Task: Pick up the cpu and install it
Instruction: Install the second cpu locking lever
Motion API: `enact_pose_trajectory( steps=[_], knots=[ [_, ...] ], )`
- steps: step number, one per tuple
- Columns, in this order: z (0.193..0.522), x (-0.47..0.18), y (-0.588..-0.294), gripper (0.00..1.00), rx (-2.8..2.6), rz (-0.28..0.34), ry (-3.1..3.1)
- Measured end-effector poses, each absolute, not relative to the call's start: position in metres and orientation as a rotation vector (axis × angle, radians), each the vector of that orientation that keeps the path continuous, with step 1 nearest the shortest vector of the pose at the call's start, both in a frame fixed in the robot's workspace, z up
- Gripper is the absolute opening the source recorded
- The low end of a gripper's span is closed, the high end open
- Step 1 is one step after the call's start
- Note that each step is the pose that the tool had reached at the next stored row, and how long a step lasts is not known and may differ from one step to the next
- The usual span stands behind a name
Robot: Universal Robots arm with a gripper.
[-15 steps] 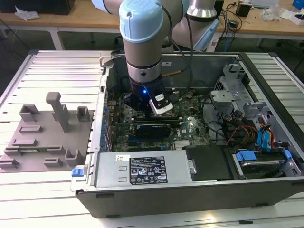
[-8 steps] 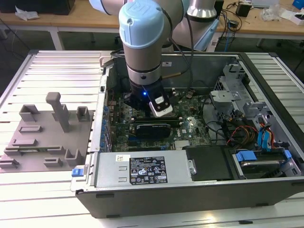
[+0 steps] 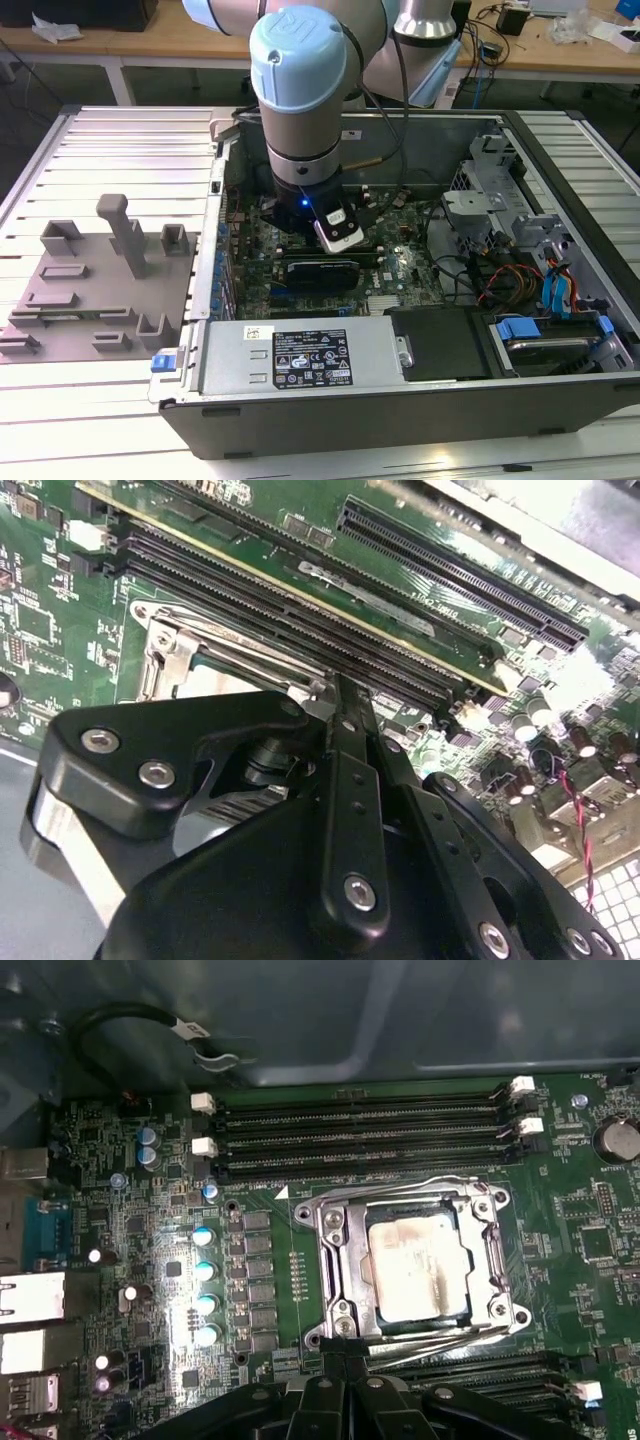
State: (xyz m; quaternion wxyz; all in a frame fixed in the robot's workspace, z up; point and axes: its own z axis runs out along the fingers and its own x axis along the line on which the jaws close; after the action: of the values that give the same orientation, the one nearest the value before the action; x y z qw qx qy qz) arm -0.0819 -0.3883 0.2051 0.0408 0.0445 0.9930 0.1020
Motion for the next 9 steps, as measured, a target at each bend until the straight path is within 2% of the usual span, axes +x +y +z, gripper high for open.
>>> enact_pose_trajectory(
  steps=[9],
  knots=[
    [0.2002, -0.0824, -0.3933, 0.11, 0.14, 0.408, 3.032]
  ],
)
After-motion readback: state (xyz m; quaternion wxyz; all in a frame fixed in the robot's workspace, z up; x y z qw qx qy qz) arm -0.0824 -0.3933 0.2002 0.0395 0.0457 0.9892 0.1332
